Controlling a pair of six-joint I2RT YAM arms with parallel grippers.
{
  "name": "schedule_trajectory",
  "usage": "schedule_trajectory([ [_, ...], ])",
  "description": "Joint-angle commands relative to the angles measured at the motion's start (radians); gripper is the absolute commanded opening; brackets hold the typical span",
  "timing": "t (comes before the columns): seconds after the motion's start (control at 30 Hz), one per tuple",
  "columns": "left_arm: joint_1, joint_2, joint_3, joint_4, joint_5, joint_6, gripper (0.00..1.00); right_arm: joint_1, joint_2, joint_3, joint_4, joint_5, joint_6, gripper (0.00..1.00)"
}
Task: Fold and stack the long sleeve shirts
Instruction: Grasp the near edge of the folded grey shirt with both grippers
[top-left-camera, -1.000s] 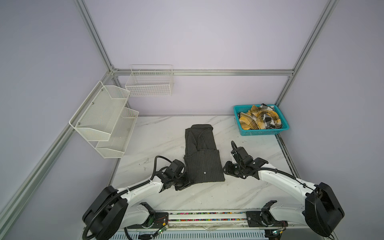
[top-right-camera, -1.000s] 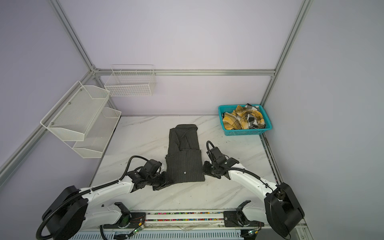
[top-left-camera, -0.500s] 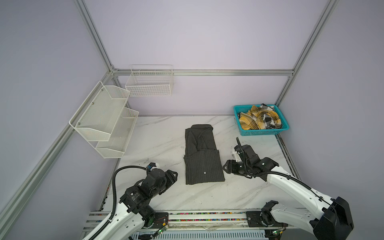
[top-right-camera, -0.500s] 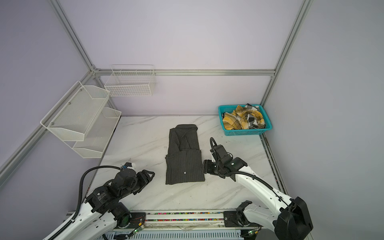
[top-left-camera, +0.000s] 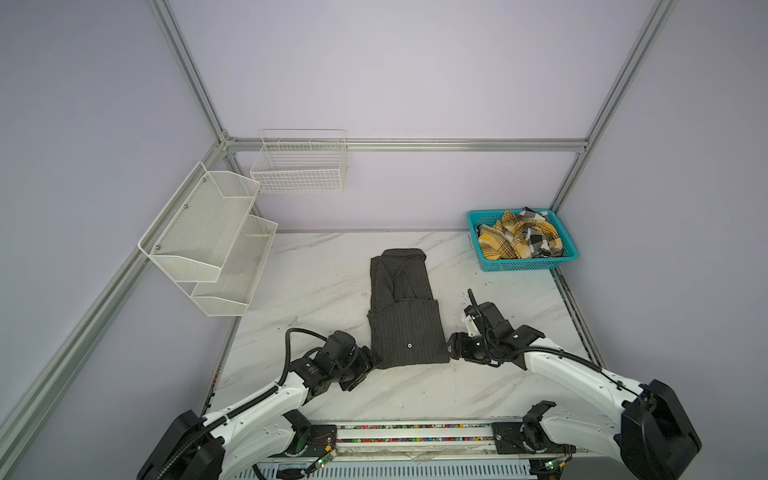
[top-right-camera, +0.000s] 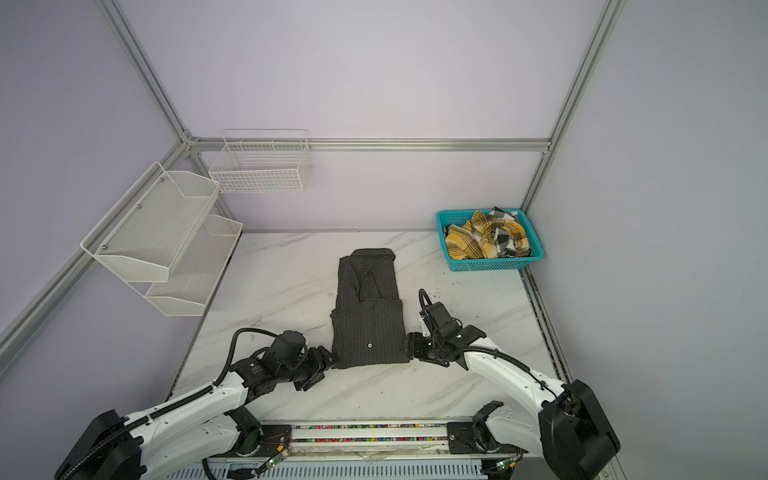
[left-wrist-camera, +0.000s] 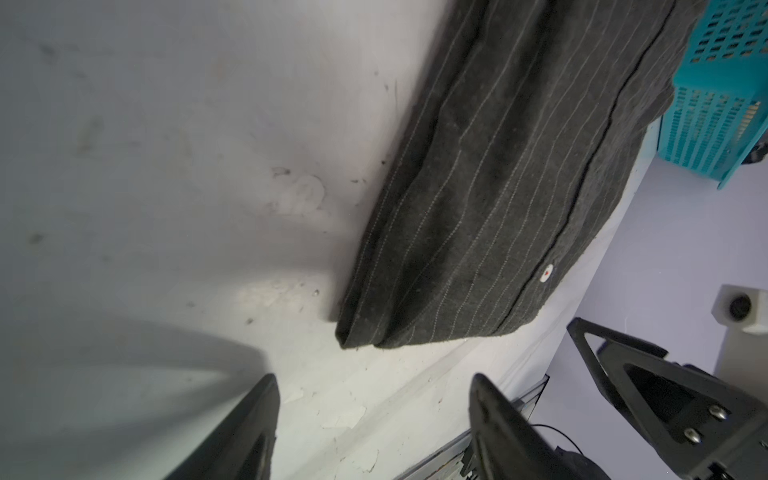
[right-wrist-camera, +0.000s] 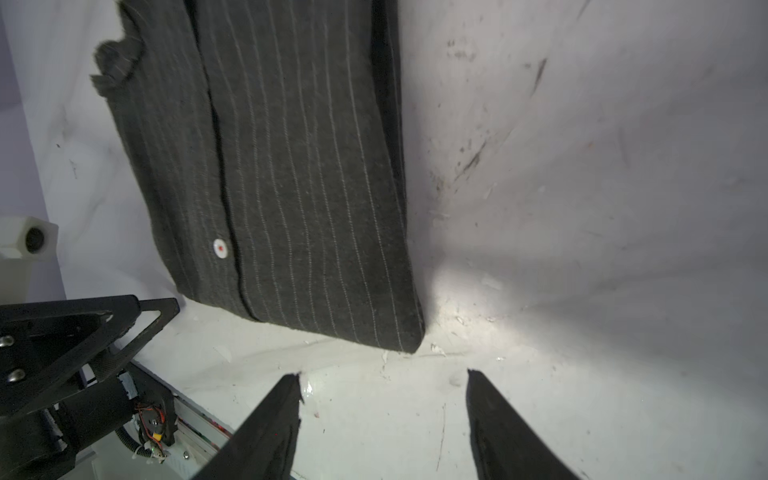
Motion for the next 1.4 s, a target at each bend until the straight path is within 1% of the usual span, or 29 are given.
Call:
schedule_trajectory([
  [0.0,0.038,0.078,0.013,0.138,0.154,0.051,0.62,-0.033,0.059,-0.009,0.082,-0.060,0.034,0.61],
  [0.1,0.087,0.132,0.029,0.103,0.190,0.103,0.56,-0.060,0.056,-0.012,0.094,-0.081,0.050,0.60],
  [0.2,0.136,0.159,0.020,0.101,0.216,0.133,0.54,-0.091,0.039,-0.032,0.086,-0.090,0.058,0.57],
  [0.27,0.167,0.170,0.018,0.093,0.233,0.155,0.53,-0.113,0.028,-0.055,0.093,-0.117,0.056,0.56],
  [0.33,0.197,0.177,0.024,0.073,0.242,0.181,0.51,-0.126,0.025,-0.082,0.115,-0.144,0.057,0.51],
  [0.4,0.225,0.178,0.029,0.048,0.236,0.202,0.51,-0.131,0.037,-0.095,0.132,-0.161,0.053,0.48],
  [0.47,0.244,0.184,0.028,0.050,0.236,0.212,0.52,-0.131,0.053,-0.101,0.149,-0.184,0.049,0.46],
  [0.53,0.248,0.211,0.037,0.069,0.243,0.222,0.53,-0.133,0.067,-0.105,0.166,-0.192,0.048,0.46],
  [0.6,0.248,0.258,0.045,0.096,0.274,0.228,0.53,-0.133,0.080,-0.105,0.177,-0.194,0.045,0.46],
  [0.7,0.248,0.321,0.051,0.131,0.309,0.230,0.50,-0.134,0.105,-0.108,0.203,-0.206,0.047,0.46],
  [0.93,0.248,0.359,0.034,0.190,0.312,0.227,0.43,-0.152,0.124,-0.127,0.252,-0.198,0.052,0.45],
  [1.0,0.248,0.376,0.027,0.229,0.322,0.215,0.38,-0.158,0.138,-0.139,0.280,-0.221,0.057,0.42],
  [1.03,0.248,0.415,0.022,0.244,0.328,0.208,0.37,-0.158,0.147,-0.145,0.293,-0.237,0.061,0.40],
  [1.1,0.248,0.436,0.016,0.270,0.340,0.201,0.36,-0.157,0.157,-0.163,0.323,-0.264,0.064,0.39],
  [1.23,0.248,0.424,0.006,0.253,0.330,0.209,0.36,-0.158,0.157,-0.196,0.347,-0.278,0.066,0.37],
  [1.37,0.248,0.402,-0.010,0.245,0.328,0.207,0.34,-0.158,0.192,-0.207,0.352,-0.279,0.058,0.27],
])
